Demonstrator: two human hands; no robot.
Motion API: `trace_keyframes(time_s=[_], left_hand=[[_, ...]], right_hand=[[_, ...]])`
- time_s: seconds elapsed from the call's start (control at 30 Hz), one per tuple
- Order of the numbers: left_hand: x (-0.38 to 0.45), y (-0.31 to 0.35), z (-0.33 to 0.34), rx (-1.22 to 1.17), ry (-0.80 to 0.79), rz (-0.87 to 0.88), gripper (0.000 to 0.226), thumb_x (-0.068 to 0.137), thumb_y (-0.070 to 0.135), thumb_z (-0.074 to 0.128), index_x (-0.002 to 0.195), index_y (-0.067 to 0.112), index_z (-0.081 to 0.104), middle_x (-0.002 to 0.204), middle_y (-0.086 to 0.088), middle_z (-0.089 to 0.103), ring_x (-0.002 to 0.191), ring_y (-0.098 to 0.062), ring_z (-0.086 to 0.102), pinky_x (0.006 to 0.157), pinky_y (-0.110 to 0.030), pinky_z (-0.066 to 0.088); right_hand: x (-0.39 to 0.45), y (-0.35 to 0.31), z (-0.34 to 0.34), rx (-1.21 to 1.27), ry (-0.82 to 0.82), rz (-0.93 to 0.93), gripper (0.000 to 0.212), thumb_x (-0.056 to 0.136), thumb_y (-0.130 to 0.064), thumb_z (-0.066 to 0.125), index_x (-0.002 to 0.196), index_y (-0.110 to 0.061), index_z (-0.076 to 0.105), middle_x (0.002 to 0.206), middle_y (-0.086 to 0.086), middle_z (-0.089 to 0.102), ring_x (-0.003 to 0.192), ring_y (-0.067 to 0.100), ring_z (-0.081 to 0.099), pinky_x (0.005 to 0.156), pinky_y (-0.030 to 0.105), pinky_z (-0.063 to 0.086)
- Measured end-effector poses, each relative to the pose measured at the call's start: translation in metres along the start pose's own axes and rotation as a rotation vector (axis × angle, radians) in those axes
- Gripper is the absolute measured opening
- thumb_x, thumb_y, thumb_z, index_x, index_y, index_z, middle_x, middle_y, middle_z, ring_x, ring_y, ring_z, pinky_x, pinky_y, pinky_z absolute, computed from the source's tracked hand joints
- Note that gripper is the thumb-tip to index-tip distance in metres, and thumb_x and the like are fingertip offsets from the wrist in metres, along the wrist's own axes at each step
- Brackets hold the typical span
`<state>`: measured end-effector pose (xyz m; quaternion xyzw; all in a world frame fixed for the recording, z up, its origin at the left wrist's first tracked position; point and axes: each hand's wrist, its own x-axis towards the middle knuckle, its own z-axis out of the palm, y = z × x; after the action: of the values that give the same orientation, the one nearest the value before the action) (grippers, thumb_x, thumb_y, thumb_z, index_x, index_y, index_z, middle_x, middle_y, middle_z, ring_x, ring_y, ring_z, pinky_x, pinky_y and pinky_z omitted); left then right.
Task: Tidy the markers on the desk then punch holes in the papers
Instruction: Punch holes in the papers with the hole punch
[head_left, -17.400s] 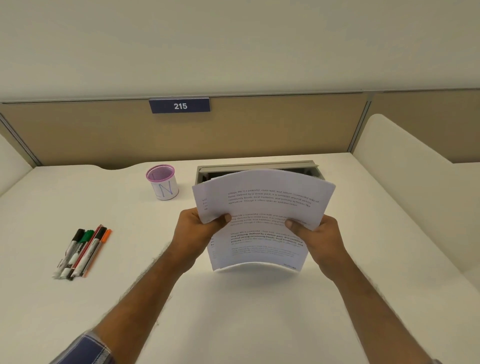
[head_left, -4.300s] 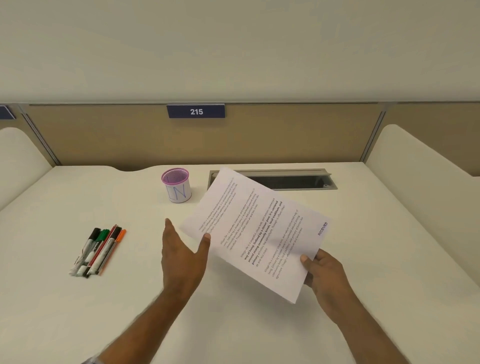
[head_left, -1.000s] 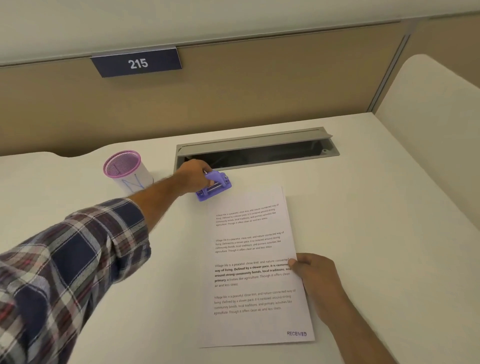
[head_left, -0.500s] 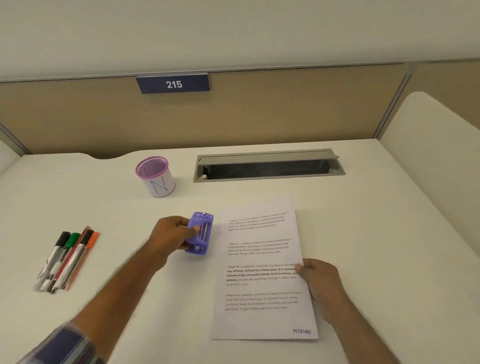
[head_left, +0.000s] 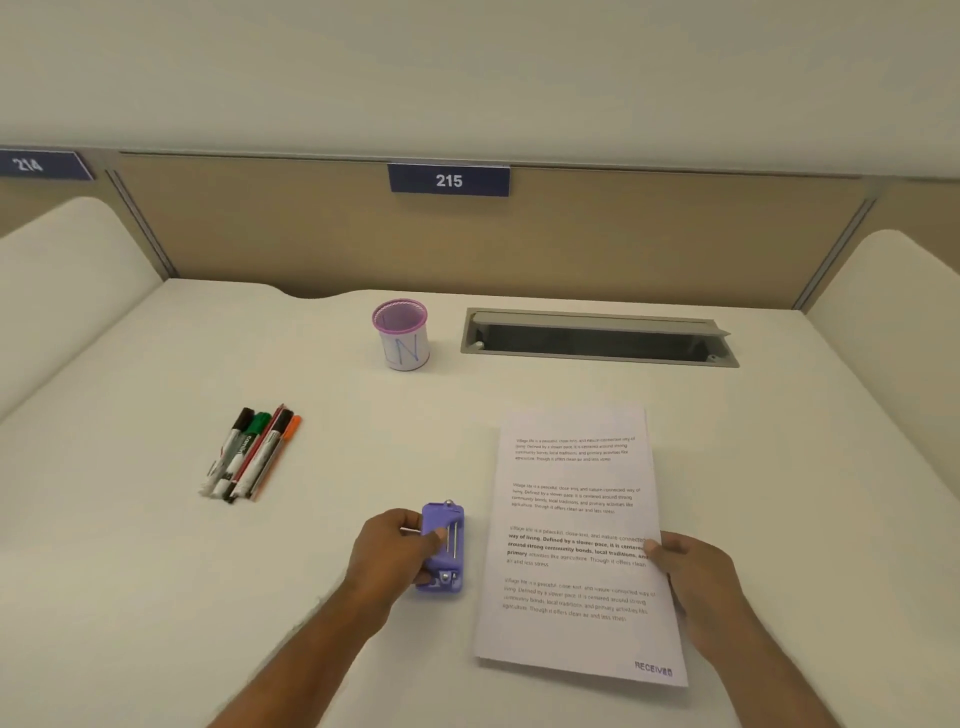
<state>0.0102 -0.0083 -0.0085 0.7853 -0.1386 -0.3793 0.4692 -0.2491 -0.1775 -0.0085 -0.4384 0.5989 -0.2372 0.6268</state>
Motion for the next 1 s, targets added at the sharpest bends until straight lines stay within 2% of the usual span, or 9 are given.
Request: trace_keyframes(time_s=[0.07, 0.23, 0.37, 0.47, 0.63, 0.73, 1.0], left_hand=[[-0.002, -0.005, -0.002, -0.016, -0.009, -0.001, 0.007, 0.084, 0.009, 0.070, 0.082, 0.005, 0.065, 0.071, -0.011, 0.071, 0.056, -0.022, 0.066, 0.061, -0.033, 0.059], [-0.005, -0.009, 0.002, -0.039, -0.055, 0.007, 0.007, 0.085, 0.009, 0.070, 0.087, 0.004, 0.065, 0.074, -0.012, 0.071, 0.059, -0.023, 0.067, 0.064, -0.036, 0.060], [-0.006, -0.006, 0.011, -0.016, -0.110, 0.021, 0.008, 0.086, 0.012, 0.071, 0.087, 0.006, 0.065, 0.077, -0.012, 0.071, 0.059, -0.020, 0.067, 0.059, -0.030, 0.059], [-0.006, -0.004, 0.020, -0.015, -0.122, 0.011, 0.010, 0.087, 0.013, 0.070, 0.090, 0.004, 0.066, 0.076, -0.011, 0.070, 0.058, -0.020, 0.065, 0.056, -0.028, 0.057], [-0.006, 0.000, 0.034, -0.014, -0.110, -0.006, 0.010, 0.086, 0.014, 0.071, 0.088, 0.006, 0.066, 0.077, -0.011, 0.070, 0.056, -0.018, 0.064, 0.052, -0.026, 0.054], [-0.007, 0.004, 0.044, -0.037, -0.098, -0.016, 0.010, 0.086, 0.015, 0.072, 0.089, 0.007, 0.066, 0.079, -0.011, 0.070, 0.055, -0.016, 0.065, 0.050, -0.023, 0.053], [-0.014, 0.011, 0.071, -0.051, -0.124, -0.028, 0.012, 0.087, 0.012, 0.071, 0.092, 0.002, 0.068, 0.078, -0.010, 0.071, 0.057, -0.015, 0.065, 0.054, -0.023, 0.055]], right_hand=[[-0.010, 0.001, -0.001, -0.002, 0.009, -0.012, 0.016, 0.090, -0.001, 0.059, 0.103, -0.001, 0.069, 0.097, 0.018, 0.074, 0.089, 0.036, 0.070, 0.078, 0.045, 0.057], [-0.033, 0.010, -0.003, 0.003, 0.046, -0.033, 0.015, 0.090, -0.001, 0.059, 0.100, -0.001, 0.070, 0.095, 0.017, 0.074, 0.086, 0.035, 0.071, 0.069, 0.038, 0.056], [-0.045, 0.016, -0.009, -0.022, 0.079, -0.042, 0.015, 0.090, -0.001, 0.059, 0.099, -0.002, 0.071, 0.094, 0.016, 0.075, 0.087, 0.036, 0.071, 0.080, 0.048, 0.057], [-0.049, 0.015, -0.016, -0.039, 0.079, -0.053, 0.014, 0.090, -0.001, 0.058, 0.098, -0.003, 0.071, 0.093, 0.017, 0.075, 0.087, 0.037, 0.071, 0.081, 0.050, 0.057], [-0.037, 0.008, -0.029, -0.070, 0.061, -0.067, 0.015, 0.090, -0.001, 0.058, 0.097, -0.003, 0.071, 0.092, 0.016, 0.075, 0.086, 0.036, 0.071, 0.077, 0.046, 0.058], [-0.026, 0.004, -0.042, -0.092, 0.046, -0.066, 0.015, 0.090, -0.002, 0.059, 0.098, -0.004, 0.071, 0.091, 0.015, 0.076, 0.086, 0.035, 0.071, 0.081, 0.050, 0.057], [0.001, -0.005, -0.069, -0.117, -0.022, -0.049, 0.014, 0.090, -0.002, 0.060, 0.098, -0.002, 0.071, 0.091, 0.015, 0.076, 0.085, 0.035, 0.072, 0.080, 0.049, 0.058]])
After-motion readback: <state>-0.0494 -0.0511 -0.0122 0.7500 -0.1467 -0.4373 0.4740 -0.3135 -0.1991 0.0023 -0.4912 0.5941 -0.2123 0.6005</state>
